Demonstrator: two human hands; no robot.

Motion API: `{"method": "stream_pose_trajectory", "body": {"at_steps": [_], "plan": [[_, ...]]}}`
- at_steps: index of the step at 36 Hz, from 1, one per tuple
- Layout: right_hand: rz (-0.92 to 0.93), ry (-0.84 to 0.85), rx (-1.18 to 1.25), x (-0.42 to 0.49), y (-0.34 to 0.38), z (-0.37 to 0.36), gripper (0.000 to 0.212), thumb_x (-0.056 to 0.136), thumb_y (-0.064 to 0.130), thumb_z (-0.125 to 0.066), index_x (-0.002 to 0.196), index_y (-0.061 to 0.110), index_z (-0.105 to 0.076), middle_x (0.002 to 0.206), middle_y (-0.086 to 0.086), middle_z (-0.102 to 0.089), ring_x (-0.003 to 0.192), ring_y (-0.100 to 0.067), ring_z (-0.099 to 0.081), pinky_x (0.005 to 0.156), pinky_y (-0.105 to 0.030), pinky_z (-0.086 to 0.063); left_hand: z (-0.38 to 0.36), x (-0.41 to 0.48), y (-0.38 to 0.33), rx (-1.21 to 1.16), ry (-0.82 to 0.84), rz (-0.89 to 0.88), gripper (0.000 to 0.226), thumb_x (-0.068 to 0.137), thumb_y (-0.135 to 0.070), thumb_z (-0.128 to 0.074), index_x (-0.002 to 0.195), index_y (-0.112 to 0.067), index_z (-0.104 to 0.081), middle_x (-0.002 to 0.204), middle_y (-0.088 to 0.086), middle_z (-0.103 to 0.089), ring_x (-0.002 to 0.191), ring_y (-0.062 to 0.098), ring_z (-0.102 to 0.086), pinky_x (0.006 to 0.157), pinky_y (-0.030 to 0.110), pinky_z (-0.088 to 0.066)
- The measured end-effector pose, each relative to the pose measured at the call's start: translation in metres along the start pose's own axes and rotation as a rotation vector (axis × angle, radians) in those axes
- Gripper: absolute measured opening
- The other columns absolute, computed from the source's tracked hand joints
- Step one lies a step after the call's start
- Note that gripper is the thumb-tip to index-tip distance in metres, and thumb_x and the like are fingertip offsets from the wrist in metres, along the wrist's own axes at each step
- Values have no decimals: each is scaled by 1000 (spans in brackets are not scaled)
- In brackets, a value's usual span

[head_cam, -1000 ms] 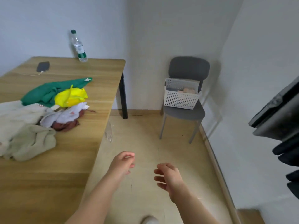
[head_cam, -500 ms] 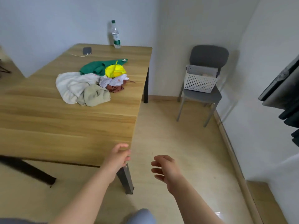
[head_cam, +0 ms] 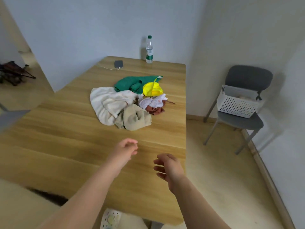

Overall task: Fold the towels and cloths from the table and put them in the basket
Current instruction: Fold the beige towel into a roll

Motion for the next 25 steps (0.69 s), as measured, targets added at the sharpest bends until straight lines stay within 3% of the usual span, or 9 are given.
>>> {"method": "stream_pose_trajectory", "body": {"at_steps": [3, 6, 8, 10, 13, 16, 18, 21, 25], "plan": [[25, -69, -6, 51, 19, -41, 9, 91, 12, -51, 84, 14, -55, 80, -3, -58, 63, -16, -52, 59, -26, -39, 28, 71, -1, 83, 13, -28, 15, 94, -17, -48, 95, -28, -58, 101, -4, -64, 90, 10, -62, 89, 36, -49], [66, -142, -161, 103, 30, -83, 9, 90, 13, -51, 95, 15, -57, 91, -3, -59, 73, -18, -53, 63, -27, -40, 49, 138, 4, 285, 34, -82, 19, 93, -17, -50, 108, -23, -58, 109, -1, -63, 92, 13, -61, 80, 29, -47], [150, -186, -380, 135, 42, -106, 27, 89, 17, -51, 116, 19, -52, 104, 3, -53, 93, -18, -55, 77, -27, -43, 55, 177, 2, 476, 48, -171, 31, 91, -18, -54, 121, -22, -53, 122, -2, -55, 97, 12, -55, 79, 25, -43], [258, -216, -535, 159, 56, -128, 49, 86, 18, -55, 132, 27, -42, 119, 5, -46, 114, -18, -50, 91, -31, -43, 52, 207, -1, 669, 105, -285, 49, 88, -22, -60, 133, -25, -43, 134, -3, -43, 110, 16, -49, 88, 28, -44], [356, -274, -750, 184, 66, -148, 66, 84, 24, -59, 143, 33, -30, 138, 6, -40, 124, -18, -41, 101, -33, -37, 37, 230, 4, 996, 235, -500, 62, 85, -32, -61, 141, -31, -34, 142, -6, -35, 126, 21, -35, 98, 31, -38], [426, -388, -853, 196, 68, -147, 62, 85, 32, -59, 141, 36, -34, 136, 10, -42, 121, -16, -45, 95, -32, -38, 41, 241, -2, 1020, 214, -779, 60, 72, -34, -74, 128, -29, -52, 118, -7, -56, 100, 21, -58, 67, 30, -50], [549, -488, -909, 195, 71, -147, 54, 81, 29, -62, 133, 31, -49, 122, 5, -55, 105, -22, -58, 82, -36, -46, 48, 246, -4, 924, 152, -910, 52, 65, -27, -81, 113, -29, -59, 97, -7, -64, 78, 15, -64, 50, 24, -48], [713, -611, -955, 190, 70, -147, 49, 67, 22, -64, 115, 20, -65, 96, -2, -67, 74, -28, -65, 57, -38, -52, 52, 245, -7, 854, 64, -1026, 43, 67, -21, -78, 106, -28, -60, 86, -7, -64, 71, 14, -63, 48, 25, -48], [802, -694, -879, 179, 69, -145, 35, 78, 15, -62, 112, 16, -66, 94, -3, -67, 80, -30, -65, 64, -40, -49, 58, 233, -3, 852, -62, -1116, 46, 62, -12, -80, 102, -20, -59, 84, -4, -68, 70, 18, -66, 46, 21, -42]]}}
Point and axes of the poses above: each hand's wrist, its own x-axis towards the middle knuckle, its own z-axis out of the back of the hand, y = z × x, the point moved 9 cm from there along x, towards the middle knuckle
